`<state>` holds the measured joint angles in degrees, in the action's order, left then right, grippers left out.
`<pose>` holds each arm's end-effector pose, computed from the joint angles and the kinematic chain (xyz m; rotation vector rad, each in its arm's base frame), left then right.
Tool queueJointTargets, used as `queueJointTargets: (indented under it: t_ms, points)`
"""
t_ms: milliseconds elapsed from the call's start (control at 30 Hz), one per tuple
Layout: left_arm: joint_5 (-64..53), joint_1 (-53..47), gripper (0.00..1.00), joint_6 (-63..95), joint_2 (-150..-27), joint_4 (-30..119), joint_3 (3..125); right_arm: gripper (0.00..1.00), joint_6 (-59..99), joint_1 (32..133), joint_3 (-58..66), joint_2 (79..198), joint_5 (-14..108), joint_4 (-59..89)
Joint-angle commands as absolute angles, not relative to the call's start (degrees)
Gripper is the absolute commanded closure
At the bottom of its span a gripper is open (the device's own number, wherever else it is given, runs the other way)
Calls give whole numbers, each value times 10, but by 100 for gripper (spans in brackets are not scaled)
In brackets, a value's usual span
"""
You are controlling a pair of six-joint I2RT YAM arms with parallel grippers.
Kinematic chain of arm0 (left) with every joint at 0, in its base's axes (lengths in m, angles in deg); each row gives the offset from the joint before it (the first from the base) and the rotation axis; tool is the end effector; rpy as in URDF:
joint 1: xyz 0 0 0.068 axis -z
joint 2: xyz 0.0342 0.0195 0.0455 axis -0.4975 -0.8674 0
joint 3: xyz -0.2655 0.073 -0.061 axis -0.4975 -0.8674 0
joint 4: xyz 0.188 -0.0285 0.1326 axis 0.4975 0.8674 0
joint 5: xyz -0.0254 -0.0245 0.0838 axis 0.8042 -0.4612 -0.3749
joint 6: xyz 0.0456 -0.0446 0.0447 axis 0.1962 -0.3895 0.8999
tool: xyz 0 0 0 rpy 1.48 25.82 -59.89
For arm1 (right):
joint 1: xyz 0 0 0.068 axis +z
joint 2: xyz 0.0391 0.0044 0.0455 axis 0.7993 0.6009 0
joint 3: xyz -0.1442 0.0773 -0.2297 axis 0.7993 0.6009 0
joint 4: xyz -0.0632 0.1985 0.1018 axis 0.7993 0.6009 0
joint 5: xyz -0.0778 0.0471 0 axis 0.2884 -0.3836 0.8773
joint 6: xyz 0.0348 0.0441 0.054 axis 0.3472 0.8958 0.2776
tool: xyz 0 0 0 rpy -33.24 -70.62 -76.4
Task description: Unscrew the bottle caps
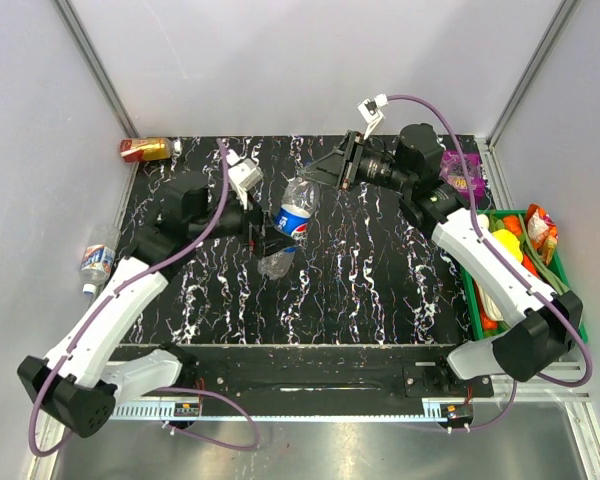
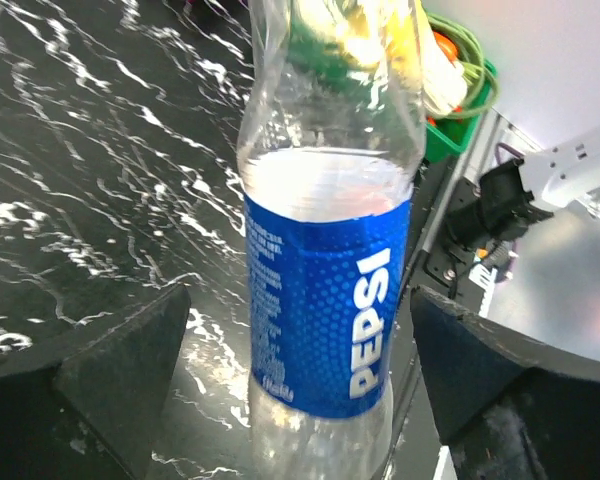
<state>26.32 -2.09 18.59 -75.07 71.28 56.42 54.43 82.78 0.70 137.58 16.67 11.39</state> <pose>0.1734 -0.1397 0.3778 0.7965 1.8565 -1.0997 0.2538 0.1920 0.4417 -0.4156 1.7018 1.4499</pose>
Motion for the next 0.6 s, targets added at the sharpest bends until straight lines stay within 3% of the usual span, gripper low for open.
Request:
queueJointTargets:
  t_ms: [0, 300, 567]
  points:
    - [176, -21, 1, 198, -694, 687, 616, 100, 525, 834, -31, 1359, 175, 126]
    - [181, -30, 1, 148, -682, 701, 680, 100, 496, 834, -86, 1355, 104, 124]
    - [464, -110, 1, 47, -702, 573, 637, 100, 457, 834, -114, 1343, 16, 108]
